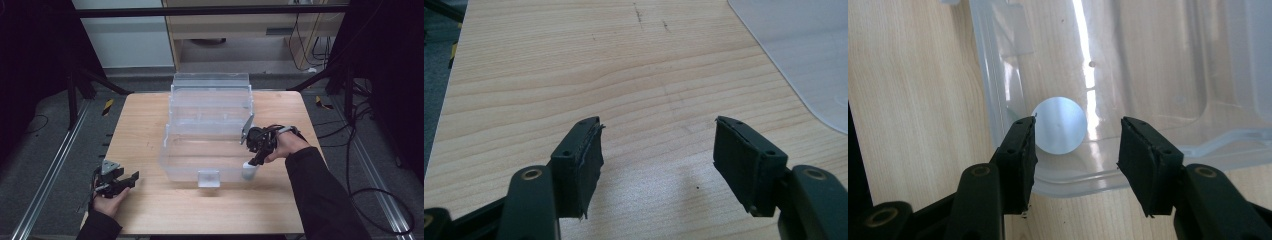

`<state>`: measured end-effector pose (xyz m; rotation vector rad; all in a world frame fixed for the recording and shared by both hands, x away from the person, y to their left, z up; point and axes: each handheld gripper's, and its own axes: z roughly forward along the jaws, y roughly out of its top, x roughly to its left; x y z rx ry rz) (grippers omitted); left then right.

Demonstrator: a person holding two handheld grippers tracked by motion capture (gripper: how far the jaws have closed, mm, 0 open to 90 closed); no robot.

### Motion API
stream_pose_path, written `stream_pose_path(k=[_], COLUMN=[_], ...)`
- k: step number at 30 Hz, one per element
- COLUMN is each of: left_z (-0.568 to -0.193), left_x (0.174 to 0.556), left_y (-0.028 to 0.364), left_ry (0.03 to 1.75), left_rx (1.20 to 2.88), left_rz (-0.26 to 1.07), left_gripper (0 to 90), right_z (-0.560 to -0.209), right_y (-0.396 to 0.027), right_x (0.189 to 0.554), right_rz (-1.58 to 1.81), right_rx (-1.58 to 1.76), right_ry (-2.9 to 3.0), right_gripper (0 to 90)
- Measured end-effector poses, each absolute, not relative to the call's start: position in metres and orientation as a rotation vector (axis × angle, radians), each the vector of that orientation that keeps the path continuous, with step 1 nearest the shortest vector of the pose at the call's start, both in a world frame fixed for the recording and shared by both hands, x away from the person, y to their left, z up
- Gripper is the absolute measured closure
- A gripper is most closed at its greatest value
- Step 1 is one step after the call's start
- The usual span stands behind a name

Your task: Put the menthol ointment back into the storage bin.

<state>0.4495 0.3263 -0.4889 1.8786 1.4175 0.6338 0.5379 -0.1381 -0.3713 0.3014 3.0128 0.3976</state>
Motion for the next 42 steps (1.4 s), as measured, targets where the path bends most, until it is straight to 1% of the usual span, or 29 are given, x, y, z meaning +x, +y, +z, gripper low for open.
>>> stream_pose_path(k=[1,2,3,4,7,11,12,14,15,16,19,20,26,31,32,37,39,42], left_z=[-0.489,-0.489,-0.489,-0.489,-0.489,-0.489,-0.488,-0.489,-0.489,-0.489,-0.489,-0.489,-0.488,-0.488,-0.487,-0.487,-0.487,-0.487], left_x=[0.449,0.449,0.449,0.449,0.449,0.449,0.449,0.449,0.449,0.449,0.449,0.449,0.448,0.448,0.448,0.448,0.447,0.447], left_y=[0.326,0.326,0.326,0.327,0.327,0.327,0.327,0.327,0.327,0.327,0.327,0.328,0.328,0.327,0.326,0.327,0.327,0.327], left_ry=[1.418,1.418,1.418,1.418,1.418,1.421,1.419,1.422,1.422,1.424,1.424,1.425,1.424,1.418,1.418,1.417,1.414,1.415], left_rx=[1.879,1.878,1.878,1.88,1.876,1.875,1.874,1.874,1.874,1.873,1.873,1.872,1.87,1.866,1.866,1.866,1.87,1.872], left_rz=[0.634,0.633,0.633,0.632,0.635,0.635,0.636,0.635,0.635,0.634,0.635,0.634,0.634,0.63,0.626,0.622,0.622,0.618], left_gripper=[35.5,35.5,35.5,35.5,35.5,35.5,35.5,35.5,35.5,35.5,35.5,35.5,36.0,38.9,40.3,43.3,44.9,47.0], right_z=[-0.371,-0.368,-0.368,-0.365,-0.36,-0.353,-0.353,-0.351,-0.351,-0.351,-0.352,-0.352,-0.355,-0.366,-0.373,-0.389,-0.398,-0.412], right_y=[-0.138,-0.14,-0.14,-0.142,-0.146,-0.158,-0.158,-0.168,-0.168,-0.176,-0.182,-0.188,-0.202,-0.217,-0.224,-0.232,-0.237,-0.246], right_x=[0.538,0.536,0.536,0.534,0.531,0.523,0.523,0.517,0.517,0.512,0.507,0.502,0.489,0.479,0.475,0.469,0.466,0.462], right_rz=[0.398,0.422,0.422,0.44,0.482,0.635,0.635,0.753,0.753,0.845,0.901,0.952,1.051,1.133,1.146,1.164,1.161,1.174], right_rx=[0.301,0.314,0.314,0.32,0.349,0.444,0.444,0.532,0.532,0.593,0.66,0.721,0.832,0.918,0.958,0.997,1.016,1.068], right_ry=[3.013,2.993,2.993,2.97,2.936,2.833,2.833,2.744,2.744,2.669,2.596,2.519,2.364,2.253,2.219,2.203,2.18,2.13], right_gripper=[48.8,47.0,47.0,44.3,42.4,34.5,34.5,28.5,28.5,25.8,23.9,20.1,16.9,16.6,16.7,16.9,19.3,20.4])
